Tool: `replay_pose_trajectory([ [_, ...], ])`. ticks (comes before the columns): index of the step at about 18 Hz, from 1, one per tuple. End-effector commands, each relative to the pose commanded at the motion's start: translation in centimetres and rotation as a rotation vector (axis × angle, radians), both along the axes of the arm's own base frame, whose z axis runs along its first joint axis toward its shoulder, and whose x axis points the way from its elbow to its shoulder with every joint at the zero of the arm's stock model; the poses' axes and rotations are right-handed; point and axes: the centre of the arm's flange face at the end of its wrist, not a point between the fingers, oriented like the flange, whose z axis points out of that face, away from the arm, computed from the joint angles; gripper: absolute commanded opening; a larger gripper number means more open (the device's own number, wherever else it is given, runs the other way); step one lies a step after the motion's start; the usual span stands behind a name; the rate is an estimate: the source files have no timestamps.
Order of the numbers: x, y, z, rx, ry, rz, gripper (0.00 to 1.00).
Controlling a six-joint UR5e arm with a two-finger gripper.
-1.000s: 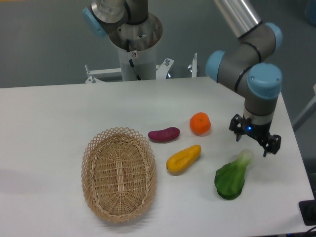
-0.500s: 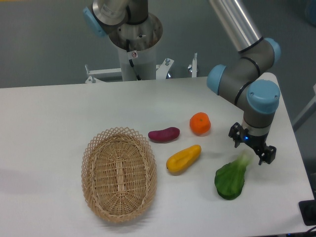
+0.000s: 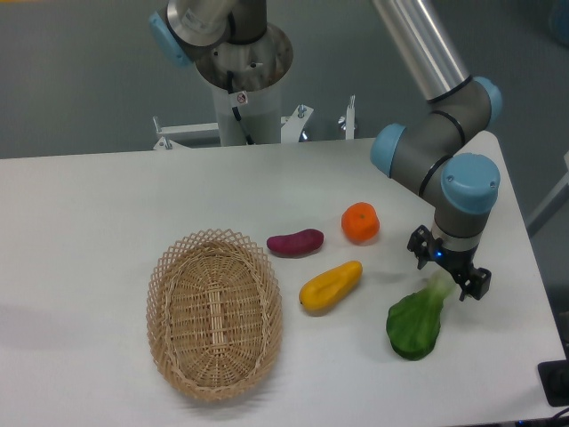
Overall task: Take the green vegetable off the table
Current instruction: 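Lower the open gripper toward the stem of the green bok choy, then close the gripper on the bok choy stem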
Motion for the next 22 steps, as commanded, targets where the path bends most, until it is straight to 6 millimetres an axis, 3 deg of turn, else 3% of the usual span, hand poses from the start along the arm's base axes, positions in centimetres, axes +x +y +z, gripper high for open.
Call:
replay_pose_trajectory([
  [6, 0.3, 0.1, -0.6, -0.001, -0.001, -0.003, 0.92],
  [10, 0.2, 0.1, -0.5, 0.001, 0.001, -0.003, 0.50],
  [13, 0.1, 0.2, -0.1, 0.004, 0.008, -0.003, 0.32],
  [17, -0.1, 0.2, 1.1, 0.017, 0.024, -0.003, 0.32],
  [22, 0.2, 0.6, 6.8, 0.073, 0.084, 0.004, 0.32],
])
